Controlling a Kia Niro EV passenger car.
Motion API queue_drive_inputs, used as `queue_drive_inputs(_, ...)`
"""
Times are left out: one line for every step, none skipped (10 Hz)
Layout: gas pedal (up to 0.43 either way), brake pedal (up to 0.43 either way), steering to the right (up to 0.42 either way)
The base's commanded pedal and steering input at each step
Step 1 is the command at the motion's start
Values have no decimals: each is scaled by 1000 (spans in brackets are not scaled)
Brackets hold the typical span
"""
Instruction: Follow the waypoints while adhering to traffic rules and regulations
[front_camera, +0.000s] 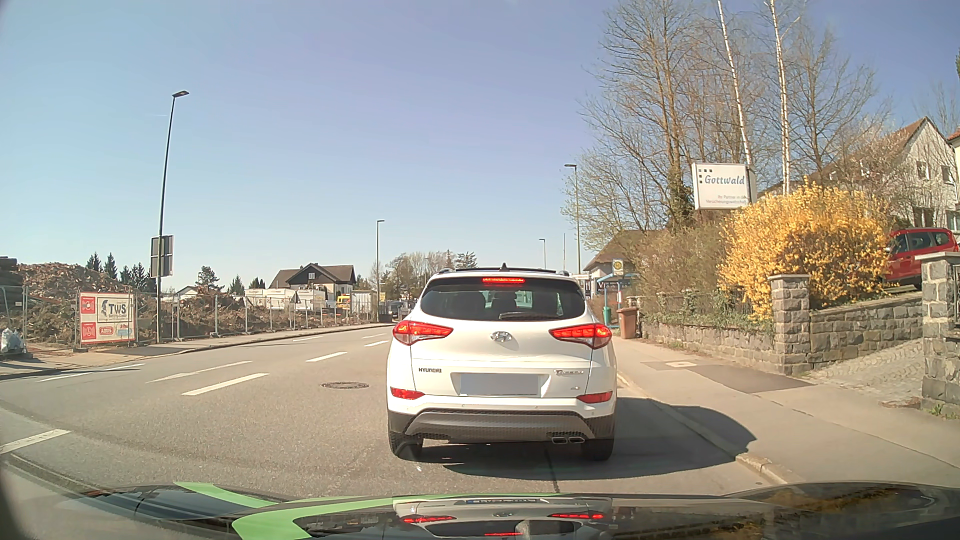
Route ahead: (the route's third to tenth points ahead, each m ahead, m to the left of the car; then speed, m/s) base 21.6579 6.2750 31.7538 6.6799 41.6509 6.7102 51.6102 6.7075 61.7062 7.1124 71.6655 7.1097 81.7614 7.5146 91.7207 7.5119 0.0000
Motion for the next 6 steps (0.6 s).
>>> queue_drive_inputs(0, 317, -9)
queue_drive_inputs(0, 311, -9)
queue_drive_inputs(0, 311, -9)
queue_drive_inputs(0, 311, -9)
queue_drive_inputs(0, 317, -9)
queue_drive_inputs(0, 317, -9)
